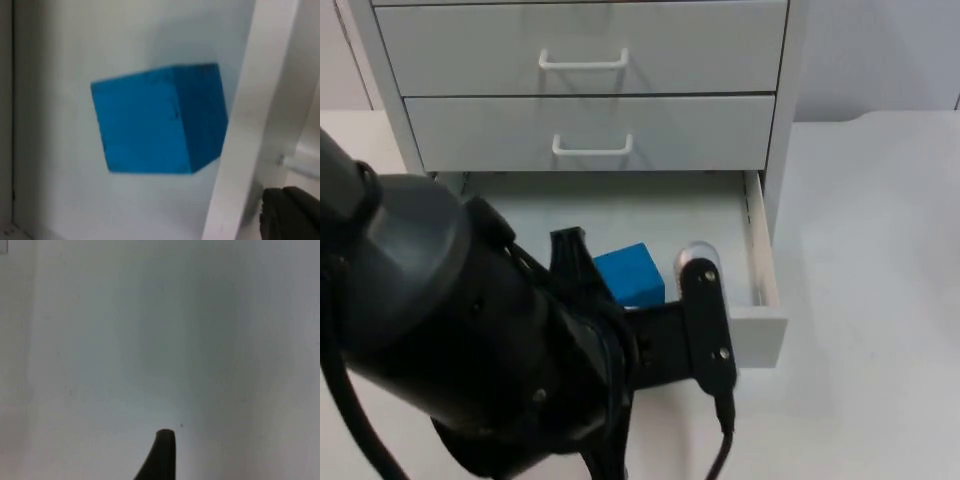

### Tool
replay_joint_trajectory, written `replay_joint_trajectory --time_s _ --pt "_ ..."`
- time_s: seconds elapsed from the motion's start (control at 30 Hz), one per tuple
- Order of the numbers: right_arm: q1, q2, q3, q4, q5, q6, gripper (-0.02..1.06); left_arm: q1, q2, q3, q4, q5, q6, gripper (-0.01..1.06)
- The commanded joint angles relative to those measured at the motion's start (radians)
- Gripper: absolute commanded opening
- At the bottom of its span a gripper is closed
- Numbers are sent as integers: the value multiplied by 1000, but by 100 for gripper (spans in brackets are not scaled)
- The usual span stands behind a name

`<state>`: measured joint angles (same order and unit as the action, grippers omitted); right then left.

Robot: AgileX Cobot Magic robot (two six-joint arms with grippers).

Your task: Open the drawer with the left hand, place the block into the drawer with the right hand, then close the drawer with the left hand.

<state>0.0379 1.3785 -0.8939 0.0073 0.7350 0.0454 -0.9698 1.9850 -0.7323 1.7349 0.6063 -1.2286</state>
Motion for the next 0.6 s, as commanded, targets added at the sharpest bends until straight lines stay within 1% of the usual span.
replay_joint_trajectory --time_s 0.0,0.13,0.2,0.23,0.33,0.37,0.43,0.5,0.57 --pt "-3 -8 7 -1 -6 -8 77 30 2 -12 10 75 -30 0" --pt "-3 -8 7 -1 -7 -8 77 80 2 -23 10 87 -30 0" --pt "-3 -8 7 -1 -7 -8 77 121 4 -54 10 85 -31 0" --pt "-3 -8 7 -1 -7 -8 77 121 4 -54 10 85 -31 0" --pt "-3 -8 7 -1 -9 -8 77 167 4 -110 10 84 -31 0" --pt "-3 -8 7 -1 -9 -8 77 167 4 -110 10 84 -31 0" --pt "-3 -8 7 -1 -9 -8 77 196 4 -140 10 61 -31 0" --pt "-3 -8 7 -1 -9 -8 77 233 4 -176 10 13 -26 0" --pt "-3 -8 7 -1 -9 -8 77 245 4 -189 10 4 -25 0"
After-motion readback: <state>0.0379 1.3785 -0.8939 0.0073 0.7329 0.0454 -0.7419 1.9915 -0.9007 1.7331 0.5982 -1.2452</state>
